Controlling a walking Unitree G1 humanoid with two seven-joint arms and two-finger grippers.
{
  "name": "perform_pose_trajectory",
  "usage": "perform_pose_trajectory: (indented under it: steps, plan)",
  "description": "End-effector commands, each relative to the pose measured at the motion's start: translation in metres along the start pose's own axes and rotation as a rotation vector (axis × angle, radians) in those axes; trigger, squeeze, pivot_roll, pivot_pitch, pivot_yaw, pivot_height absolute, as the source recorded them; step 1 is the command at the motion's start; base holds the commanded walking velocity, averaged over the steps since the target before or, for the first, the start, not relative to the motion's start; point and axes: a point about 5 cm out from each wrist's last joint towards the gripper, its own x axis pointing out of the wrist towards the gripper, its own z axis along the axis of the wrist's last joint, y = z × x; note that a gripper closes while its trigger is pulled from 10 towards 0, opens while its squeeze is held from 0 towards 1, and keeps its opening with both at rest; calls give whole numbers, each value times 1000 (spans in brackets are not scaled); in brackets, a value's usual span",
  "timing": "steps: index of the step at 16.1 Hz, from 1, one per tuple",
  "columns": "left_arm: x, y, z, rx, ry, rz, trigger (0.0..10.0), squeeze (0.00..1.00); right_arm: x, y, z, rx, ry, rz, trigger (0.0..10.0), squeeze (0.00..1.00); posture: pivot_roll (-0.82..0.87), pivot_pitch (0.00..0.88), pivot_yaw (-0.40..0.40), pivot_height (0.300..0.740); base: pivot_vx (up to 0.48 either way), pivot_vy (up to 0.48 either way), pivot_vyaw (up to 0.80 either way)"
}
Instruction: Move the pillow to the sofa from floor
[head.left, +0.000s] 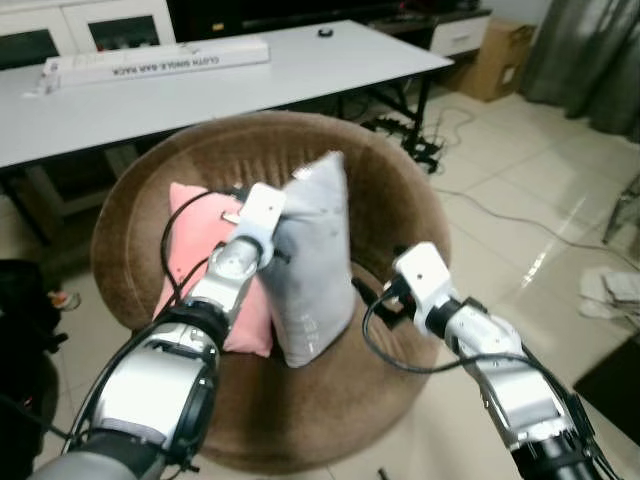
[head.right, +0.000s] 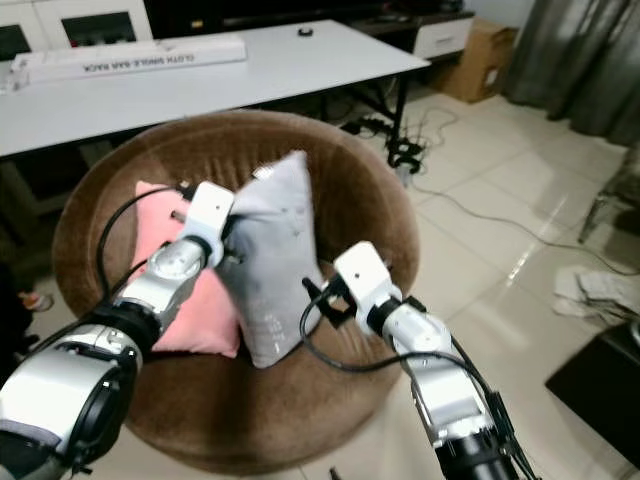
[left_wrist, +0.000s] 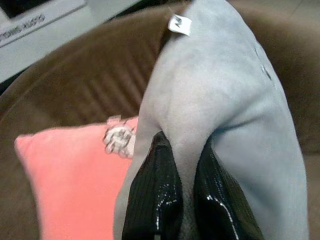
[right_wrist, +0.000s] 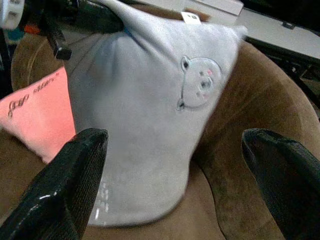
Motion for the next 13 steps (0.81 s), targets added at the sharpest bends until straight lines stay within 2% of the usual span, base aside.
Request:
perform_pose_trajectory:
  steps: [1,2,3,4,6,8,10,11,12,13]
  plan:
    - [1,9,7,13,-5,46,10000,0,-1,3,-2,-21,32,25,10000,0,-132,0,18,740,0,0,0]
    - [0,18,1,28,15,67,10000,0,3,9,-7,-27,78,57,10000,0,-140,0,17,740,0,0,0]
    - [-1,20,0,34,19,69,10000,0,5,11,-9,-27,94,67,10000,0,-141,0,16,740,0,0,0]
    - [-2,30,-2,51,25,88,10000,1000,12,14,-13,-36,131,78,10000,0,-135,0,9,740,0,0,0]
    - [-4,41,-2,57,26,117,10000,1000,16,17,-12,-47,145,77,10000,0,-127,0,4,740,0,0,0]
    - [-6,62,7,91,0,167,10000,1000,20,21,-7,-50,142,66,10000,0,-116,0,-1,740,0,0,0]
    - [-7,70,10,121,-9,182,10000,1000,19,23,-8,-48,145,64,10000,0,-113,2,0,740,0,0,0]
    - [-9,78,16,131,-28,205,10000,1000,20,25,-8,-47,144,61,10000,0,-108,1,4,740,0,0,0]
    - [-9,82,18,127,-39,213,10000,1000,21,25,-7,-47,141,53,10000,0,-104,0,8,740,0,0,0]
    - [-9,79,17,100,-41,191,10000,1000,23,22,-6,-44,138,32,10000,0,-100,0,11,740,0,0,0]
